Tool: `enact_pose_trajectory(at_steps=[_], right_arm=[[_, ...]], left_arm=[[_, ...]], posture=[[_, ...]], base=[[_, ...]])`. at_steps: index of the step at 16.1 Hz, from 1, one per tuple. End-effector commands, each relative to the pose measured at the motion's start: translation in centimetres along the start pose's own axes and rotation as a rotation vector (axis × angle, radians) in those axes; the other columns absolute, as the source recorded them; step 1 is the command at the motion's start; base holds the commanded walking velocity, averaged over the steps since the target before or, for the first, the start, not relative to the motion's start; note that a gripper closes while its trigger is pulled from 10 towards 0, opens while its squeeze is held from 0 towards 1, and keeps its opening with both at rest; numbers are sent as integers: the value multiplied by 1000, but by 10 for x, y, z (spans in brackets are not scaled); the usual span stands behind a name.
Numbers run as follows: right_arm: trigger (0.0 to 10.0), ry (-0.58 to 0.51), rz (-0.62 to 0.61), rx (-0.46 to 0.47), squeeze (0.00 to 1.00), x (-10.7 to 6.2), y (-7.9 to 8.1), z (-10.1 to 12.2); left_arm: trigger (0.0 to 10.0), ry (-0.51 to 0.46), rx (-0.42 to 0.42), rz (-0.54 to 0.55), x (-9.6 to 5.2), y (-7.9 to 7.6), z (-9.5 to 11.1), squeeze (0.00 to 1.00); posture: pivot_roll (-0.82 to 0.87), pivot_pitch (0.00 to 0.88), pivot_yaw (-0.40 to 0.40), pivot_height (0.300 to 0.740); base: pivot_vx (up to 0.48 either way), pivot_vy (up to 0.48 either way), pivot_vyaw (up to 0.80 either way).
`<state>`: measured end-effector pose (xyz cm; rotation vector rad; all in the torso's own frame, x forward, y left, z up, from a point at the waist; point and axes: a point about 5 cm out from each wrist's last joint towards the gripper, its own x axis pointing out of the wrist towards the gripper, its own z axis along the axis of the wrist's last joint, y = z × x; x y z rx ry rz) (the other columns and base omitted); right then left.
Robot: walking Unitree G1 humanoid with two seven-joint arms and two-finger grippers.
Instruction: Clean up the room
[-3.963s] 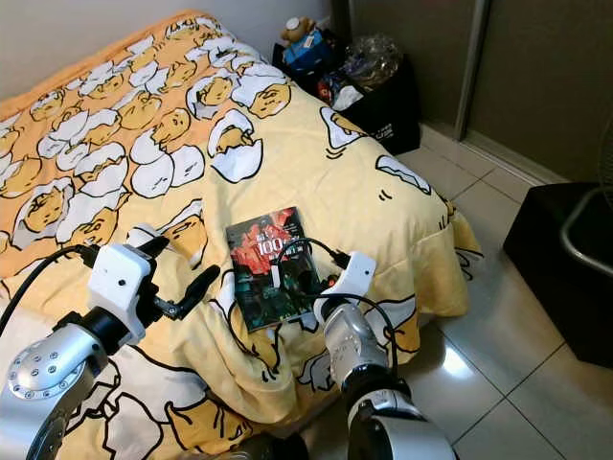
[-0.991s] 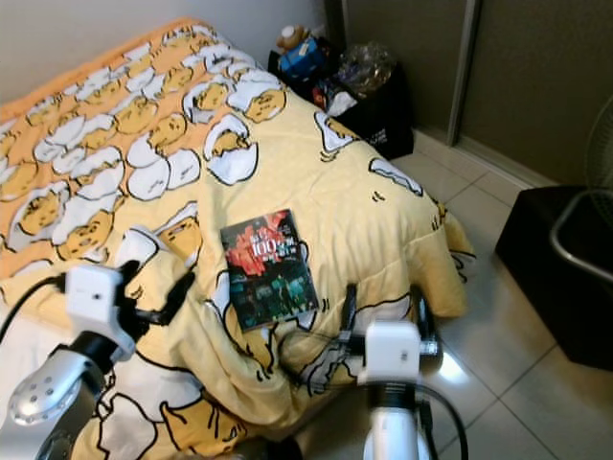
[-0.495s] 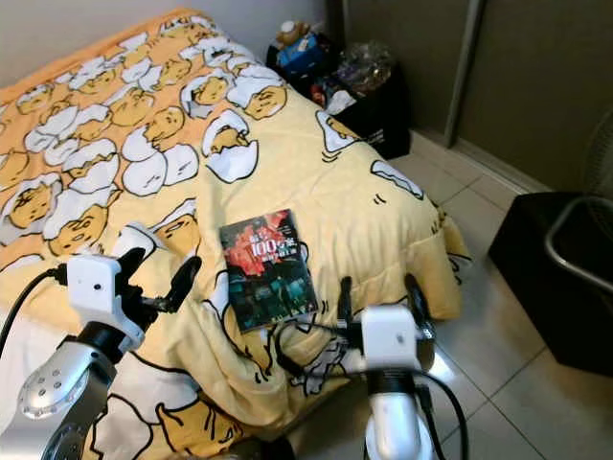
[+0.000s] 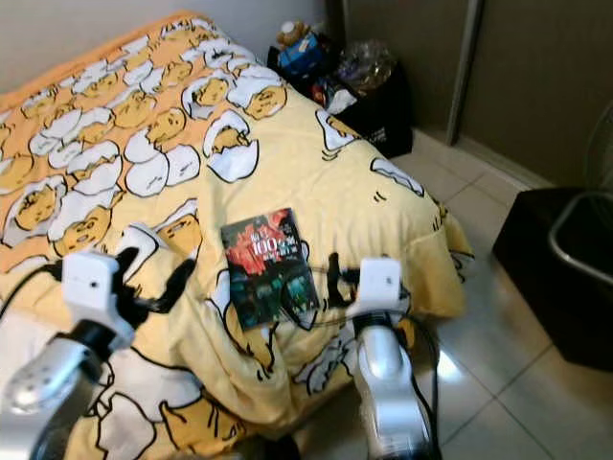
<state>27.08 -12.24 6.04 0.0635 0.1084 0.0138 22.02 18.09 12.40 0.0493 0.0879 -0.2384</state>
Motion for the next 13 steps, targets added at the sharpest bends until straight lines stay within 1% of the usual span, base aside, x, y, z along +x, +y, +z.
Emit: enact_pose_trajectory(at_steps=[1,2,3,4,6,8,9,12,13], right_arm=[[10000,32,18,58,0,2,8,-7],[10000,72,33,126,0,12,11,-12],[10000,133,54,241,0,23,16,-17],[10000,147,62,295,0,29,19,-16],[10000,131,127,303,0,39,33,-9],[10000,129,205,315,0,42,51,-6],[10000,142,243,324,0,42,60,-7],[10000,196,253,353,0,37,69,-19],[10000,233,255,362,0,34,74,-26]], left_arm=[[10000,16,11,14,-5,8,1,0],[10000,20,15,-10,-8,7,2,0],[10000,24,20,-58,-11,4,2,0],[10000,27,24,-80,-12,2,2,0],[10000,40,24,-80,-15,4,3,0],[10000,51,24,-72,-16,5,1,0],[10000,53,23,-72,-16,4,1,0],[10000,62,16,-76,-18,2,-1,0],[10000,67,13,-80,-17,1,-2,0]], posture=[[5,162,288,740],[17,160,292,740],[28,157,295,740],[32,154,295,740],[40,152,294,740],[43,145,283,740],[46,143,277,740],[43,143,275,740],[43,142,276,740]], base=[[0,0,0],[0,0,0],[0,0,0],[0,0,0],[0,0,0],[0,0,0],[0,0,0],[0,0,0],[0,0,0]])
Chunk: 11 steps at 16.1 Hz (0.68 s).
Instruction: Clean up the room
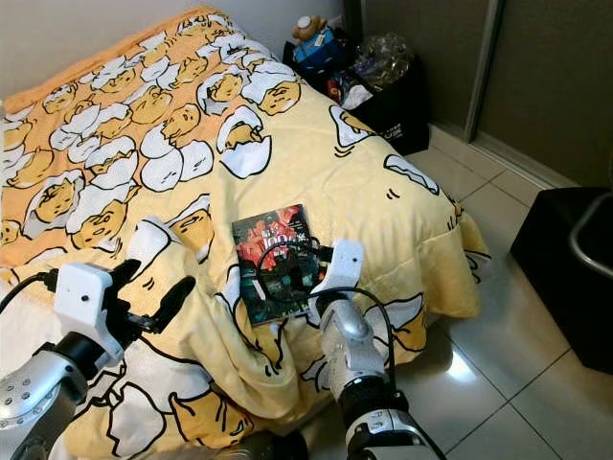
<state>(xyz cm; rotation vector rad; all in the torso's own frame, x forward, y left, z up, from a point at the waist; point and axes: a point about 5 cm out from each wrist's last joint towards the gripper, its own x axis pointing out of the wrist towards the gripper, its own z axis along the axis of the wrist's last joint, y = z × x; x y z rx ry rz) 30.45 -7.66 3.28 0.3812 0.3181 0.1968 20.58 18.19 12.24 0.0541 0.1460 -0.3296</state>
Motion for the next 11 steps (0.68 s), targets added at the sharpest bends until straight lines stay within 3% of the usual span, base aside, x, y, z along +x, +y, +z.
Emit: enact_pose_trajectory(at_steps=[1,4,5,8,11], right_arm=[[10000,27,60,47,0,3,29,-10],[10000,52,59,51,0,4,31,-14],[10000,115,67,134,0,6,32,-20],[10000,189,127,147,0,7,41,-26],[10000,218,138,242,0,10,45,-27]], left_arm=[[10000,12,11,12,-3,3,1,0],[10000,18,13,12,-2,5,0,0],[10000,24,12,7,-3,4,-1,0],[10000,27,12,-2,0,4,-1,0],[10000,29,14,-6,2,4,-1,0]], posture=[[43,142,276,740],[43,141,281,740],[41,141,284,740],[32,142,292,740],[31,143,294,740]], base=[[0,0,0],[0,0,0],[0,0,0],[0,0,0],[0,0,0]])
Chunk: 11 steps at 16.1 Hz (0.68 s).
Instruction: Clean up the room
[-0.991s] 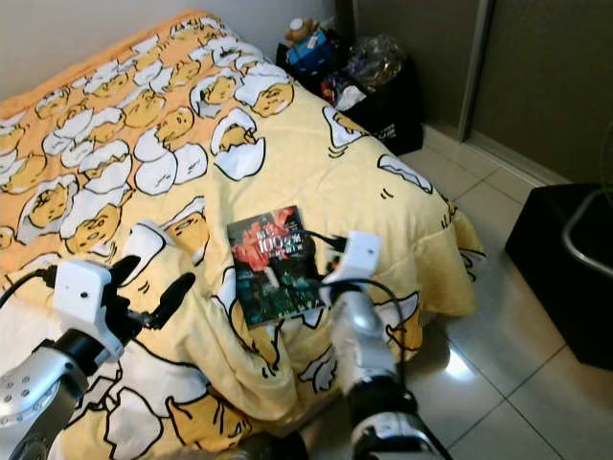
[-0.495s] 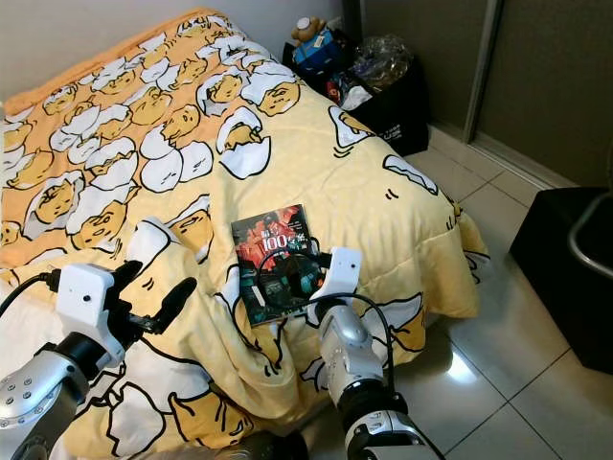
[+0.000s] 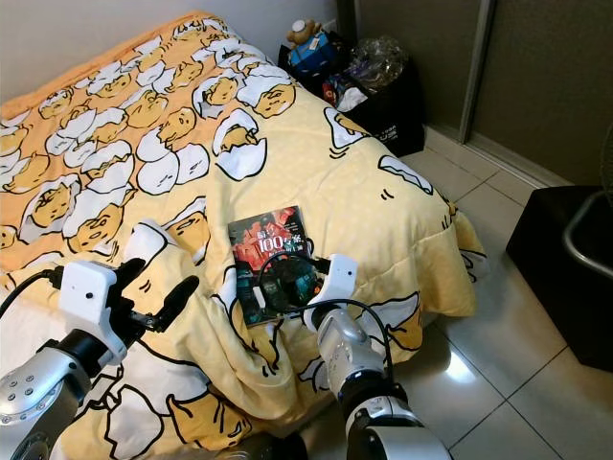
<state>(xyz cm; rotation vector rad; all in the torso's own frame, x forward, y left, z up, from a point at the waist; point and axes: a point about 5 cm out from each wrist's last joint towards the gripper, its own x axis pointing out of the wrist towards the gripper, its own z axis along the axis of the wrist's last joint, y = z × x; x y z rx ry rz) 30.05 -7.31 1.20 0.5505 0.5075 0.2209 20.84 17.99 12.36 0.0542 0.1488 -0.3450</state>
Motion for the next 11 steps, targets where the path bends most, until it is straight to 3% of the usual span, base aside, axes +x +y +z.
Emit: enact_pose_trajectory(at_steps=[1,4,5,11], right_arm=[[10000,62,117,80,0,11,47,-13],[10000,71,154,98,0,13,55,-11],[0,72,171,98,0,13,59,-10],[0,94,278,245,0,12,70,-15]], left_arm=[[10000,28,13,6,-1,5,-2,0],[10000,33,12,5,0,5,-3,0],[10000,35,12,4,0,4,-3,0],[10000,58,-11,4,2,3,-8,0]], posture=[[31,143,294,740],[29,145,296,740],[29,145,295,740],[16,155,299,740]], base=[[0,0,0],[0,0,0],[0,0,0],[0,0,0]])
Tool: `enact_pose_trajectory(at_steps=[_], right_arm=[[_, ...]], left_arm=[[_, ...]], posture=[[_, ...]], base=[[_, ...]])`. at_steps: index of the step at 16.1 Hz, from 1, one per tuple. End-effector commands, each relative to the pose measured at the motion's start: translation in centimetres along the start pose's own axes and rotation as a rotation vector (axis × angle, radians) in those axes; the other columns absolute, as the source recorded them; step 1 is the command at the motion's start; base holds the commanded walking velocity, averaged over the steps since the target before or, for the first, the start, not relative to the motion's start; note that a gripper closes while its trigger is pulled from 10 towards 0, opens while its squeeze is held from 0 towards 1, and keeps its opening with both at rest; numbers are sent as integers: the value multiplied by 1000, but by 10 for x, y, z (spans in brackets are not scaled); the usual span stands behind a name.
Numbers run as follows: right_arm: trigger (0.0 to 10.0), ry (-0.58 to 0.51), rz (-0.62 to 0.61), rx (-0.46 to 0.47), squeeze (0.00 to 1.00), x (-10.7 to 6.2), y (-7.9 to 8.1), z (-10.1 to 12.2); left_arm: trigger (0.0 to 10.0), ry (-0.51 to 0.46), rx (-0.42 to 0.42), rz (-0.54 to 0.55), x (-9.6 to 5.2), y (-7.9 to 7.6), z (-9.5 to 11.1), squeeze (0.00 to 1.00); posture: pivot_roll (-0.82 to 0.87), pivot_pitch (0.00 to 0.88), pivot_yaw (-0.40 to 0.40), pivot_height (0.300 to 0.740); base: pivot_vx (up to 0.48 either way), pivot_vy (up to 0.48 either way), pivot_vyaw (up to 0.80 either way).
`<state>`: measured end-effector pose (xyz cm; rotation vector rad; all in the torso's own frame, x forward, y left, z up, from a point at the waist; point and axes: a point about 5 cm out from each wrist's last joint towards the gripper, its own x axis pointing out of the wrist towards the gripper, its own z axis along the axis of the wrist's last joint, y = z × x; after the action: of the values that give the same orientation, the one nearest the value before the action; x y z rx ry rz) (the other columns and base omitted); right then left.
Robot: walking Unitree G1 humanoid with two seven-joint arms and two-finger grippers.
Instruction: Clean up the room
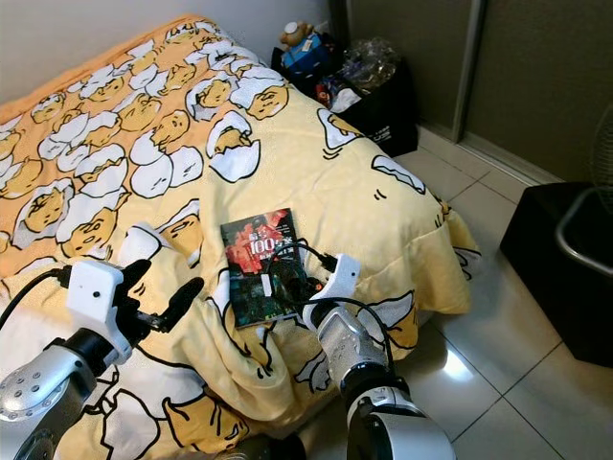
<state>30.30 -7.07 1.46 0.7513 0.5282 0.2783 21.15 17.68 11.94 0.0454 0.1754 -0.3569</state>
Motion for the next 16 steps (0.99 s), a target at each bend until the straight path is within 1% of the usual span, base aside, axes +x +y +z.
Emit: enact_pose_trajectory(at_steps=[1,2,4,6,7,9,10,12,13,14,15,16], right_arm=[[0,81,167,79,0,16,60,-29],[0,75,168,80,0,16,58,-28],[0,56,183,82,0,15,58,-23],[0,31,197,79,0,16,59,-17],[0,1,217,74,0,16,62,-9],[0,-37,246,39,0,16,69,1],[0,-74,281,-12,0,14,78,11],[0,-93,288,-43,0,12,81,15],[0,-106,298,-87,0,10,84,18],[0,-124,320,-112,0,7,86,20],[0,-135,324,-139,12,5,86,24],[0,-135,317,-154,12,3,85,25]], left_arm=[[10000,39,-9,20,-1,4,-6,0],[10000,69,-39,15,1,3,-10,0],[10000,99,-67,8,4,0,-15,0],[10000,104,-68,-1,5,-3,-16,0],[10000,104,-69,-3,7,-4,-17,0],[10000,103,-76,-1,10,-4,-17,0],[10000,100,-82,-1,16,-5,-18,0],[10000,87,-88,2,23,-6,-18,0],[10000,75,-93,1,28,-7,-17,0],[10000,63,-98,-1,34,-9,-17,0],[10000,51,-104,-2,40,-10,-17,0],[10000,47,-107,-1,43,-11,-17,0]], posture=[[12,158,300,740],[3,161,299,740],[-5,162,298,740],[-13,159,294,740],[-17,156,290,740],[-25,148,283,740],[-41,131,274,740],[-56,109,261,740],[-68,96,254,740],[-80,78,246,740],[-100,54,232,740],[-103,49,230,740]], base=[[0,0,0],[0,0,0],[0,0,0],[0,0,0],[0,0,0],[0,0,0],[0,0,0],[0,0,0],[0,0,0],[0,0,0],[0,0,0],[0,0,0]])
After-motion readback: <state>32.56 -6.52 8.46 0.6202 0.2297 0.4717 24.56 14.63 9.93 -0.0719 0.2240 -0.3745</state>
